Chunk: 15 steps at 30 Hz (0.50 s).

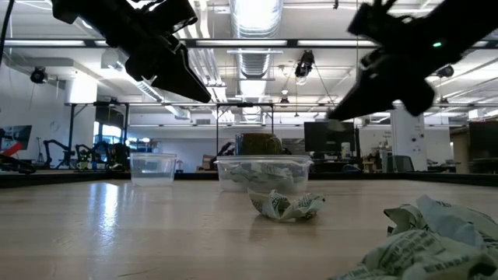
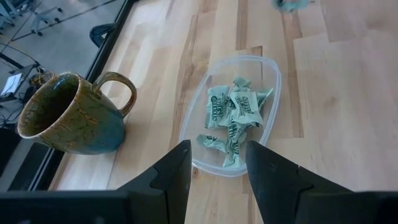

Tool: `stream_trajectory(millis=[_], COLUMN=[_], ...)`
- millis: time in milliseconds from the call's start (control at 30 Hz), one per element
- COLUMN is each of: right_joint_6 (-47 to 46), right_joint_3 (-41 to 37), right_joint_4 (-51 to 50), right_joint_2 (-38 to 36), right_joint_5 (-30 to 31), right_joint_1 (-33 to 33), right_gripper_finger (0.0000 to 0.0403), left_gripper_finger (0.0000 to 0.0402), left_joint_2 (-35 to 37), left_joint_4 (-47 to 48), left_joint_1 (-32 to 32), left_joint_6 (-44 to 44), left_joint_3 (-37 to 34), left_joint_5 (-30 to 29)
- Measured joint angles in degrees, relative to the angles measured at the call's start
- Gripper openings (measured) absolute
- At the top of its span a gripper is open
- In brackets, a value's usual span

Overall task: Pick and place Stevia / Truvia into bins
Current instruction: Put the green stevia packet into the transparent container

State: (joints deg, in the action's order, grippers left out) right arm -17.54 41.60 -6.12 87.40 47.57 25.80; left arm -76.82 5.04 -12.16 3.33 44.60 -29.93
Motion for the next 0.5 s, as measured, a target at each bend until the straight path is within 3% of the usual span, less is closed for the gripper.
stream_trajectory(millis=[200, 500], right_joint_6=[11.3, 13.3], right_joint_3=[-0.1, -0.3], right_joint_4=[12.7, 14.0], right_joint_2=[2.2, 3.6], right_joint_5=[-8.5, -15.3], right_joint_1=[-8.8, -16.9], right_gripper_finger=[0.0013, 0.0013], left_gripper_finger=[0.0136, 0.0136], left_joint_2=[0.0, 0.0], left_joint_4=[0.0, 0.5], left_joint_1=[0.0, 0.0], left_joint_6=[0.0, 0.0], left_joint_3=[0.0, 0.0], left_joint_5=[0.0, 0.0])
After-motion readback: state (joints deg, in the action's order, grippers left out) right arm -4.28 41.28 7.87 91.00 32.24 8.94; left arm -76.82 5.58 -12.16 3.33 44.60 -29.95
